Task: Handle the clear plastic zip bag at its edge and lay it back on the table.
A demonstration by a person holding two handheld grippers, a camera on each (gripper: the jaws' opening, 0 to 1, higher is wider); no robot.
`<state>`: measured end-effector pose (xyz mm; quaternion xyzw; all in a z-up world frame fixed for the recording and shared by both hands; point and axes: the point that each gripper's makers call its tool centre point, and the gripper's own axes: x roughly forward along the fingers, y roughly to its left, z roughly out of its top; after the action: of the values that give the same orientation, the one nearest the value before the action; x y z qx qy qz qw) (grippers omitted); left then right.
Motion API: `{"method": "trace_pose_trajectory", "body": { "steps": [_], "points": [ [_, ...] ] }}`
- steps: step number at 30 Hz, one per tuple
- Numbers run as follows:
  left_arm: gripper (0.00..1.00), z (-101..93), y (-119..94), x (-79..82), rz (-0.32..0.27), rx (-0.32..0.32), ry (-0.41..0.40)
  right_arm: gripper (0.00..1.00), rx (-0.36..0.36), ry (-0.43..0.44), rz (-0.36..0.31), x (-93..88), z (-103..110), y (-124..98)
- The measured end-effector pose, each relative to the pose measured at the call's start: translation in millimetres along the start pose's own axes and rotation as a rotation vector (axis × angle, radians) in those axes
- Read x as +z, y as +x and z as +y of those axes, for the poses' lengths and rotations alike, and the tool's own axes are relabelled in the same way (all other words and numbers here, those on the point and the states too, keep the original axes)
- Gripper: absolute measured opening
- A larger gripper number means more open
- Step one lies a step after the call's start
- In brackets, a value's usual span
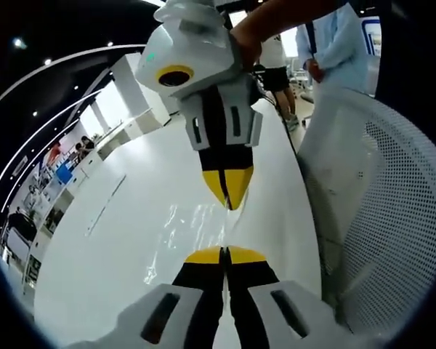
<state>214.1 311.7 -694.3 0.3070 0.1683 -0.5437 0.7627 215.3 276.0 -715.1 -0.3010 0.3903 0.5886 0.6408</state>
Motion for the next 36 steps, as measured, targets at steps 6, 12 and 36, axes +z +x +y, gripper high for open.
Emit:
{"method": "trace_pose_trajectory", "body": {
  "steps": [6, 12, 36],
  "points": [
    [0.06, -1.3, -3, -5.1, 0.018, 0.002, 0.007, 0.0, -0.005, 0.016, 0.027, -5.9, -5, 4],
    [0.16, -0.9, -4, -6.6, 0.021, 0.001, 0.02, 0.0, 0.0, 0.027, 0.032, -5.5, -3, 6],
    [0.13, -13.2, 4, 10.6, 0.006, -0.043, 0.143, 0.0, 0.003, 0.052, 0.035, 6.9, -1, 5]
  ]
}}
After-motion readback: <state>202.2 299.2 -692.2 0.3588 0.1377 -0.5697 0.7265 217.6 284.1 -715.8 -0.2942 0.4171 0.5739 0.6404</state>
